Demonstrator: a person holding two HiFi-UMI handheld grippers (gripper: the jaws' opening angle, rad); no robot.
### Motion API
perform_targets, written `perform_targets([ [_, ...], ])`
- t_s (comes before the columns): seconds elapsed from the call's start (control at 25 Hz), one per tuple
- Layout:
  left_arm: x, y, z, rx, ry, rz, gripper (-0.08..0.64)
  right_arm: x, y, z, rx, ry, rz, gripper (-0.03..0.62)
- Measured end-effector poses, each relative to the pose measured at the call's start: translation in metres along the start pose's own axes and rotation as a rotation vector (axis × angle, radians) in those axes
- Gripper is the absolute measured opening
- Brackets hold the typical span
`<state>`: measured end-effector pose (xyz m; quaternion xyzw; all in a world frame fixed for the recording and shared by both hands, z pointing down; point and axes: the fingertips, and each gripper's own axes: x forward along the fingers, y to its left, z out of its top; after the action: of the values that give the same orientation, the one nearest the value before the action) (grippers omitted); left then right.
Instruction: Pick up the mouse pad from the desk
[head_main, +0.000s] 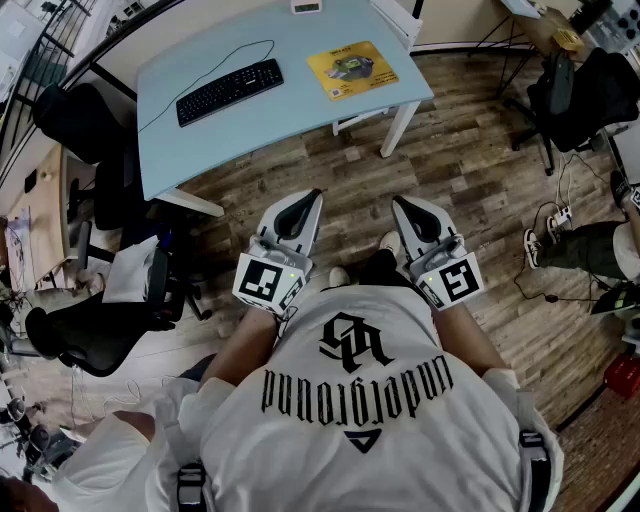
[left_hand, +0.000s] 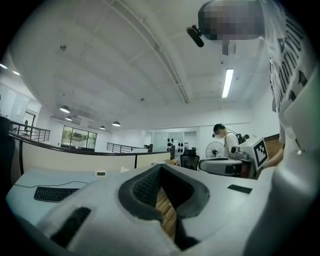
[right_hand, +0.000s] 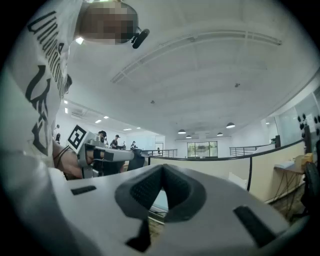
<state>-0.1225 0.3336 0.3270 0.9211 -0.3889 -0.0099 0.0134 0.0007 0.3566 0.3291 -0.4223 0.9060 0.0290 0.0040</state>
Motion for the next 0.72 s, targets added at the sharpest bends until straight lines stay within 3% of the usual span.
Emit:
perform_targets([
  [0.72,0.019,0.001,-0.01,-0.02,0.02,0.007,0.006,0.004,-0.022,-0.003,-0.006,-0.006,0.004,0.005],
])
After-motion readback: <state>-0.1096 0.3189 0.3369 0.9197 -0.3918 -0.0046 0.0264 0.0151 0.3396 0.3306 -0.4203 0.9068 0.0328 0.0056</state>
